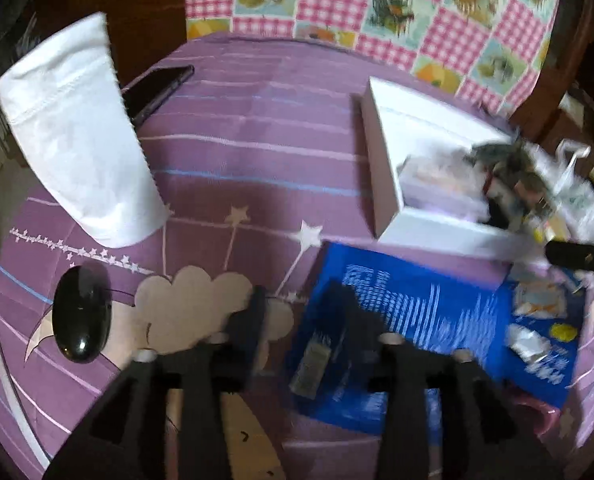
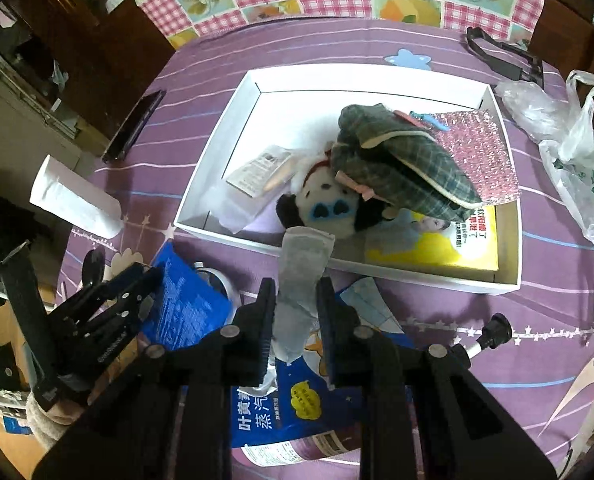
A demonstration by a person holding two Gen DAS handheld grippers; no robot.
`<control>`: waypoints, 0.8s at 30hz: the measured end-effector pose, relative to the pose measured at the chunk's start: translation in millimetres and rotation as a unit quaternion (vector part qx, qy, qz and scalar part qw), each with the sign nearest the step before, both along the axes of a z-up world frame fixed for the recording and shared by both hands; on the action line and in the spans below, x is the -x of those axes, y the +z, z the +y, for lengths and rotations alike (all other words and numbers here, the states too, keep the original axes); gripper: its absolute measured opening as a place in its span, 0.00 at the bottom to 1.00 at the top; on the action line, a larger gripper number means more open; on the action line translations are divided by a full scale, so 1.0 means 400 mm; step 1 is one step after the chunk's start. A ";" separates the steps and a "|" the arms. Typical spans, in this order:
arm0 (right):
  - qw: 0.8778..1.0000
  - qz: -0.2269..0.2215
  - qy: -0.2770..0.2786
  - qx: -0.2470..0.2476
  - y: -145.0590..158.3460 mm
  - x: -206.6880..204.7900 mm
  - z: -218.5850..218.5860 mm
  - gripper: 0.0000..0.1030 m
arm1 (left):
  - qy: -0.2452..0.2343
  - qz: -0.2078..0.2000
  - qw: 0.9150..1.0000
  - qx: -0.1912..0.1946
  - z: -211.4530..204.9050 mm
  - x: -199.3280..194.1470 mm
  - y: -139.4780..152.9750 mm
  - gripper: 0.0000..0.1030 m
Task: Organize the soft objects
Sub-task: 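Grasp the white translucent item with right while left reaches the blue packet, then grasp and lift the blue packet with left while right holds the white item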
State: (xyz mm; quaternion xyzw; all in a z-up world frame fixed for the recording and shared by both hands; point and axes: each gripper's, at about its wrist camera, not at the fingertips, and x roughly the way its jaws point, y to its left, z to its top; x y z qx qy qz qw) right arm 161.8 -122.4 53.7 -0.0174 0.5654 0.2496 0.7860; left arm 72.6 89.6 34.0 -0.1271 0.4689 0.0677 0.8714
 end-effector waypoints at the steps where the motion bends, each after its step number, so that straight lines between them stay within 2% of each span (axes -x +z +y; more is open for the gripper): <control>1: 1.000 -0.001 0.001 -0.002 0.004 0.000 -0.004 0.22 | -0.001 -0.013 1.000 0.009 0.003 0.008 0.014 0.55; 2: 1.000 -0.003 0.003 -0.003 0.008 0.002 -0.004 0.22 | -0.004 -0.034 0.999 0.016 0.004 0.020 0.034 0.64; 4: 1.000 -0.004 0.007 -0.008 0.015 0.005 -0.005 0.22 | -0.015 -0.068 0.997 0.025 -0.005 0.044 0.061 0.76; 5: 1.000 -0.004 0.009 -0.011 0.019 0.006 -0.005 0.22 | -0.022 -0.079 0.996 0.032 -0.013 0.053 0.068 0.78; 8: 1.000 -0.003 0.012 -0.015 0.025 0.009 -0.007 0.22 | -0.041 -0.084 0.994 0.049 -0.031 0.076 0.068 0.79; 12: 1.000 -0.004 0.014 -0.021 0.037 0.013 -0.013 0.22 | -0.018 -0.069 0.996 0.050 -0.024 0.093 0.037 0.79; 15: 0.999 -0.008 0.016 -0.027 0.048 0.018 -0.016 0.22 | -0.020 -0.071 0.995 0.073 -0.023 0.110 0.019 0.79; 18: 0.999 -0.009 0.018 -0.030 0.053 0.019 -0.018 0.22 | -0.045 -0.076 0.995 0.047 -0.061 0.131 0.023 0.79; 21: 0.999 -0.007 0.018 -0.031 0.052 0.018 -0.020 0.22 | -0.098 -0.080 0.992 0.015 -0.120 0.141 0.024 0.81; 24: 0.999 -0.002 0.018 -0.030 0.047 0.015 -0.020 0.22 | -0.142 -0.060 0.988 0.008 -0.164 0.138 0.006 0.82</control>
